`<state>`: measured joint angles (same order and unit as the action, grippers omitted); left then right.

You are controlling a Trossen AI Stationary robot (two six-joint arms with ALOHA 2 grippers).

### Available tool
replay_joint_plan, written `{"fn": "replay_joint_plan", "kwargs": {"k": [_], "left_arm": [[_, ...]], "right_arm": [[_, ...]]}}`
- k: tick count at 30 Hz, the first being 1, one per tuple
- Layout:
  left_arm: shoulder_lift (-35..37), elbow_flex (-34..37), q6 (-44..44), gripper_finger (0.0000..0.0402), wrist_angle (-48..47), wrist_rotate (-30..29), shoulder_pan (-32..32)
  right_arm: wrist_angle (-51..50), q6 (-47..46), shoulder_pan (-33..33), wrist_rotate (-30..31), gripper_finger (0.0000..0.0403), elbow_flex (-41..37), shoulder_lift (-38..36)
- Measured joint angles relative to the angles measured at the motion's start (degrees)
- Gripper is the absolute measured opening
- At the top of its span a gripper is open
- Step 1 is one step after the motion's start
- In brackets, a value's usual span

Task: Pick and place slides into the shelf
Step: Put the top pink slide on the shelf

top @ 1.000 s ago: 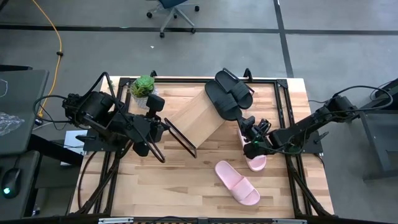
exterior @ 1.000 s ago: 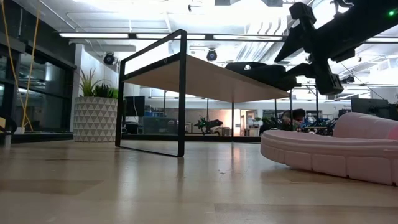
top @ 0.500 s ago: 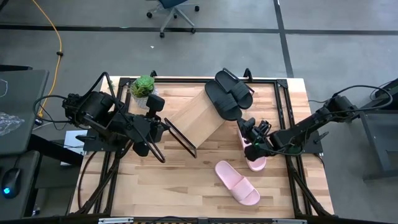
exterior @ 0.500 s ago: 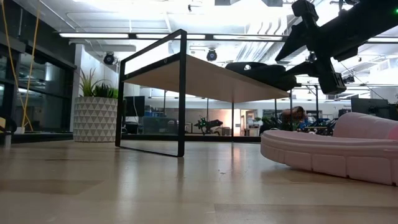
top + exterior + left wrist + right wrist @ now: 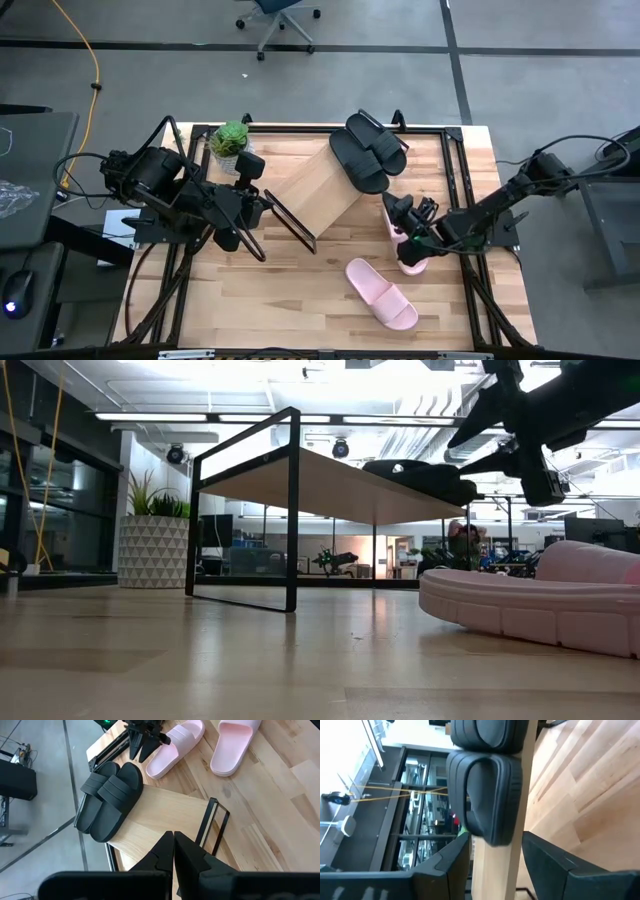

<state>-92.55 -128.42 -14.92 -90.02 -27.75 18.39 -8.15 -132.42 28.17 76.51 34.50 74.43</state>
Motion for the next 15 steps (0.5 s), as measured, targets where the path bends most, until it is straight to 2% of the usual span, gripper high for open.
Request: {"fn": "replay_joint_plan", "kwargs": {"k": [4,7,12,15], "left_arm": [[0.0,0.0,0.3,0.0003,0.0,0.0,0.0],[0.0,0.0,0.74,0.0003,0.01,0.04,0.0],[0.0,0.0,1.7,0.0003,0.01,0.31,0.0],[-0.01,0.0,1.73,0.0003,0.0,0.31,0.0]], "right_arm": [[0.24,1.26,4.27,1.15,0.0169,0.0,-1.4],[0.51,6.65,9.69,3.31,0.0169,0.0,-4.37],[2.47,25.81,17.69,4.71,0.0169,2.53,-11.33],[2.33,41.15,19.84,2.32,0.0169,6.28,-16.07]]}}
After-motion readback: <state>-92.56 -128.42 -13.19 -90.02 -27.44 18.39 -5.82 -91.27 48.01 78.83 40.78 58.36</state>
